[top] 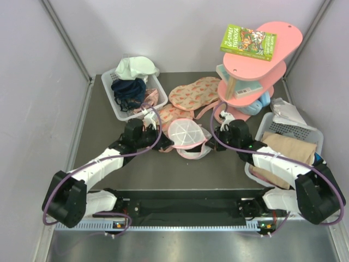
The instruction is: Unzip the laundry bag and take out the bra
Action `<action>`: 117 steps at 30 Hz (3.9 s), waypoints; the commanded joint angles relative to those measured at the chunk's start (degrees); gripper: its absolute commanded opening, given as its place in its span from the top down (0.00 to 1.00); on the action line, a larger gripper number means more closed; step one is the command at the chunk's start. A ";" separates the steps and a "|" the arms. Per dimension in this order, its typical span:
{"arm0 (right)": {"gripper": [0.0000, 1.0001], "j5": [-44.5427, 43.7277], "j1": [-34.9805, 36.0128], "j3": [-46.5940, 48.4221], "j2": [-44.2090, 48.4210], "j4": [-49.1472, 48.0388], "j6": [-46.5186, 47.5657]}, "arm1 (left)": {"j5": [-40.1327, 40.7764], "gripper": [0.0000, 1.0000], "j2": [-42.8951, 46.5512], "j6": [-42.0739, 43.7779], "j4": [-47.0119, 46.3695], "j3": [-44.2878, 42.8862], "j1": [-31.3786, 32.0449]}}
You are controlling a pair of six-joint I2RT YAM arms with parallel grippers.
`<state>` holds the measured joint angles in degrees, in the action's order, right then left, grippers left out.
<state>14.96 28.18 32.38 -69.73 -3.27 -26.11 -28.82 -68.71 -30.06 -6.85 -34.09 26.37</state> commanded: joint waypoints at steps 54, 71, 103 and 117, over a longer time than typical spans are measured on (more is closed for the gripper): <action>1.00 -2.23 -9.55 10.00 -2.17 4.06 15.92 | -16.21 1.00 -6.17 11.52 10.53 -8.10 -0.35; 1.00 -2.65 9.78 -4.43 7.59 1.68 0.98 | 6.04 1.00 -14.44 10.11 16.08 -15.92 -0.97; 1.00 -10.13 2.23 7.96 2.94 12.85 13.01 | 16.25 1.00 -13.12 22.51 24.52 -16.28 4.74; 0.21 -12.32 0.38 9.19 12.16 19.61 10.90 | 10.36 1.00 -11.27 11.88 23.64 -23.83 7.46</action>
<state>5.80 29.54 38.09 -62.30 14.04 -14.76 -16.56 -81.25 -14.06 18.06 -53.12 32.16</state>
